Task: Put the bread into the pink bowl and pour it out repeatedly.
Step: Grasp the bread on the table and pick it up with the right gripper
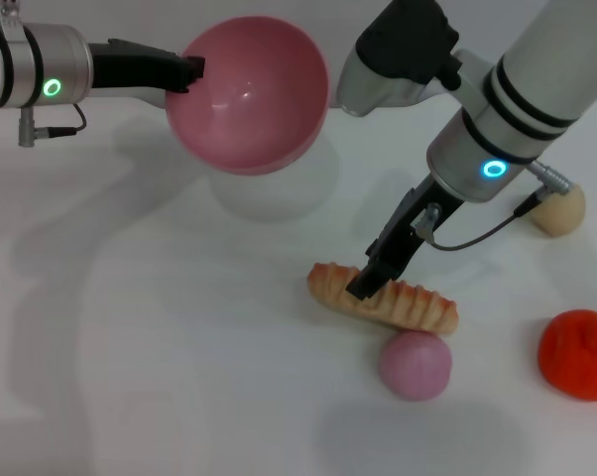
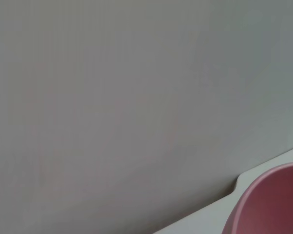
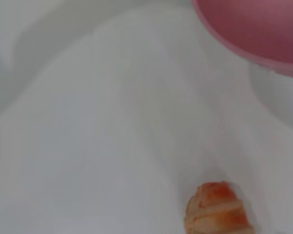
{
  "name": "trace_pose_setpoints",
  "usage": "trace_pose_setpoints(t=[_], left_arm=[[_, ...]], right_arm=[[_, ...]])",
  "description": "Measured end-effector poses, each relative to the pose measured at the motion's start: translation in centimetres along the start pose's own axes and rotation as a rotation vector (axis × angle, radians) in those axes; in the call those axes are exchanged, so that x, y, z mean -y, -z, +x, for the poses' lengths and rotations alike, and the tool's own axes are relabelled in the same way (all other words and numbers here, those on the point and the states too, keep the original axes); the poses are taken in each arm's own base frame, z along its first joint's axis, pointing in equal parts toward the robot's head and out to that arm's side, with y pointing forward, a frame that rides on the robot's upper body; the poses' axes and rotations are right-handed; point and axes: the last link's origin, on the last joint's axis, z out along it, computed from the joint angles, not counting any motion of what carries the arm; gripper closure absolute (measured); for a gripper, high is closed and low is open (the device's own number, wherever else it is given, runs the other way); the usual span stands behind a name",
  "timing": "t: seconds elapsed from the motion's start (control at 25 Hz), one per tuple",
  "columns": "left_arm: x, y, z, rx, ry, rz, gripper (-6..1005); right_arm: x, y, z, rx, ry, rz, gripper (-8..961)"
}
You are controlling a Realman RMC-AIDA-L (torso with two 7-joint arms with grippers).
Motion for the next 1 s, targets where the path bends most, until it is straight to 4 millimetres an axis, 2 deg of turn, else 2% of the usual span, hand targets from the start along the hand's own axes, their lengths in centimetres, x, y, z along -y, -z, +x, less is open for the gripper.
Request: trace_pose_setpoints(t=[0.4, 1.0], left_arm=[[-0.1, 0.0, -0.3, -0.001, 0.011, -0.004, 952], [-0.8, -0.3, 0.6, -0.006, -0.022, -0.020, 951]], right_arm=[[0.3, -1.0, 1.2, -0.031, -0.022, -0.016, 383], [0.6, -2.8, 1.6, -0.071, -0.004, 0.028, 382]])
